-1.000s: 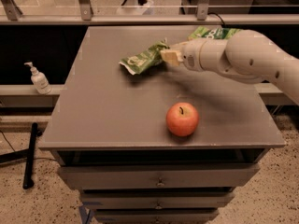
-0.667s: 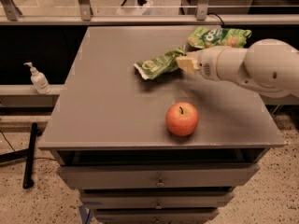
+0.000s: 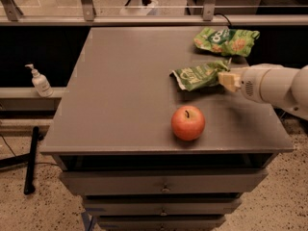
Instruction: Move green jalapeno chip bag near green rice chip bag
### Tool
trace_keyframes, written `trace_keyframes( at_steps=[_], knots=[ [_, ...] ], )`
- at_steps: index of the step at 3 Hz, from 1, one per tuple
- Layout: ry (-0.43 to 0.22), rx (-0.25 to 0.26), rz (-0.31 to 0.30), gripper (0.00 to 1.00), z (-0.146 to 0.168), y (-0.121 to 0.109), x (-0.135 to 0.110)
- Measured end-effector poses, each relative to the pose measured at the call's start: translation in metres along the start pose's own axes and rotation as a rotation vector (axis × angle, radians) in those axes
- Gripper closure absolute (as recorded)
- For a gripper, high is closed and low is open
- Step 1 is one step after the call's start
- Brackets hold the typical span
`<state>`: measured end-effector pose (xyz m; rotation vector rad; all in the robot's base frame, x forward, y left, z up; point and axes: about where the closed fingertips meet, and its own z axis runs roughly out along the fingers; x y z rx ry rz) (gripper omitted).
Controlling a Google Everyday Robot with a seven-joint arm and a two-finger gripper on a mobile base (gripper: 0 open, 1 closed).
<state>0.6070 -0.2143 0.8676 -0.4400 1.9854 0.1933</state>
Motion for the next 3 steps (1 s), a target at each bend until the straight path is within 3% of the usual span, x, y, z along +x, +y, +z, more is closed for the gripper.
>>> trace_keyframes(
  at_steps=[2, 3],
  knots=[
    [0.043, 0.183, 0.060, 1.00, -0.014, -0.063, 0.039],
    [0.047, 0.224, 0.066, 1.00, -0.003, -0.086, 0.040]
  ],
)
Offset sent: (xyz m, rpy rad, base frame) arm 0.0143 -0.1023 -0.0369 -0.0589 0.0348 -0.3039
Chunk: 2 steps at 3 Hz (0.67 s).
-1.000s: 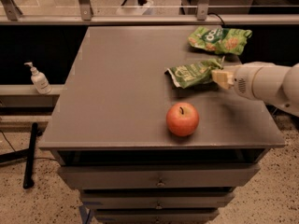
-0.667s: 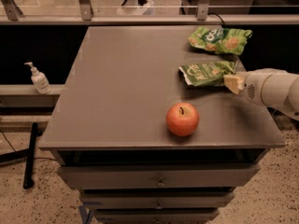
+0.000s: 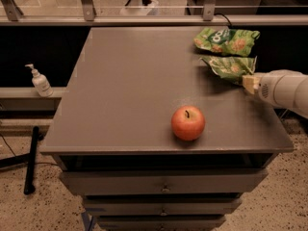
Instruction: Move green jalapeno chip bag near green rice chip bag
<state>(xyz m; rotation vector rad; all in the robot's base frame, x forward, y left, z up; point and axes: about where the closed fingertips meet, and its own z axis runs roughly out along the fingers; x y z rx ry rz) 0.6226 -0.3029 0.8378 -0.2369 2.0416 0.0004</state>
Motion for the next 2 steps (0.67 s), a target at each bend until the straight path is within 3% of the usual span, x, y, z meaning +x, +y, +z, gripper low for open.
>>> trace_keyframes(
  at_steps=[2],
  knots=[
    [-0.033, 0.039, -0.014, 1.00, 0.027, -0.016, -0.028]
  ],
)
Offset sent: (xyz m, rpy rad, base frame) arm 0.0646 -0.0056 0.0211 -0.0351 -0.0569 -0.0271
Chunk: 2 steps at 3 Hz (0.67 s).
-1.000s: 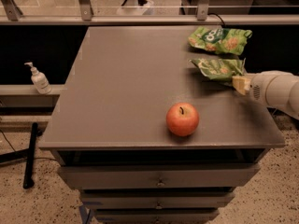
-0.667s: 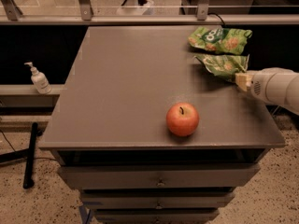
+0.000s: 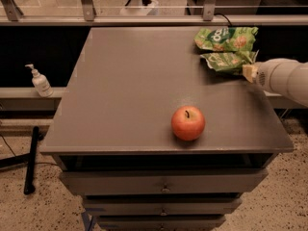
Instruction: Move green jalapeno chip bag near green rice chip bag
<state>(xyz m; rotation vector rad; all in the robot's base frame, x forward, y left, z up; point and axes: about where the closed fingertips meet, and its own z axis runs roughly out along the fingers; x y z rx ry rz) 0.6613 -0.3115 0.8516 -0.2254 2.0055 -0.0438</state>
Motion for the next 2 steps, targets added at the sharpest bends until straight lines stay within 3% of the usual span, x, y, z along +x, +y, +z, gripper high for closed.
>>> trace_keyframes(
  at_steps=[2],
  knots=[
    [-0.048, -0.036, -0.008, 0.61, 0.009, 0.021, -0.025]
  ],
)
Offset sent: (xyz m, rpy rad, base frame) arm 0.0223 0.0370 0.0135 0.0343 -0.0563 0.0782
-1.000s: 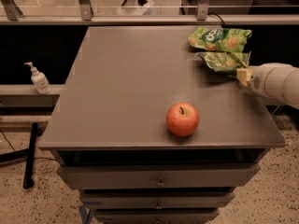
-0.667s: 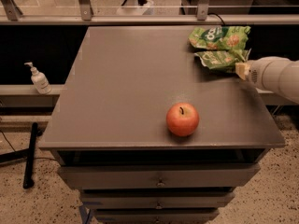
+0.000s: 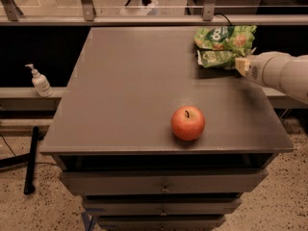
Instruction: Move green jalapeno chip bag near green rice chip bag
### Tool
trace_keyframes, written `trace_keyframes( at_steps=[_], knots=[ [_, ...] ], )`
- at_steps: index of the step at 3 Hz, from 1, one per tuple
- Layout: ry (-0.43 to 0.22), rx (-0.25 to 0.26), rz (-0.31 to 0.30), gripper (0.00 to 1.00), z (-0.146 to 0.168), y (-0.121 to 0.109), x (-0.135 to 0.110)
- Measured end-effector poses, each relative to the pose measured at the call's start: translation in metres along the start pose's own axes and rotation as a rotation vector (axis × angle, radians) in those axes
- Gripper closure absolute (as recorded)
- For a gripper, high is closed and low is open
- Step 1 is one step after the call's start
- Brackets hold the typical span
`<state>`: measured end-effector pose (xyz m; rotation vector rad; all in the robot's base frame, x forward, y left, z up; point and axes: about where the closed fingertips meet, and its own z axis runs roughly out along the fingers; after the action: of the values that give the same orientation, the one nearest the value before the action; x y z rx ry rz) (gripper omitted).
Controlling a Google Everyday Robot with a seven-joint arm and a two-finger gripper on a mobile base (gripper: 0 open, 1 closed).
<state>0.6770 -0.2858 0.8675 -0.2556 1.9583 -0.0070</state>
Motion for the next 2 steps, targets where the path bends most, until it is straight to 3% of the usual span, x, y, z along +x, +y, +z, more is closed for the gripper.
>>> trace_keyframes(
  at_steps=[2],
  knots=[
    [-0.020, -0.056, -0.004, 0.14, 0.0062, 0.0182, -0.0061]
  ],
)
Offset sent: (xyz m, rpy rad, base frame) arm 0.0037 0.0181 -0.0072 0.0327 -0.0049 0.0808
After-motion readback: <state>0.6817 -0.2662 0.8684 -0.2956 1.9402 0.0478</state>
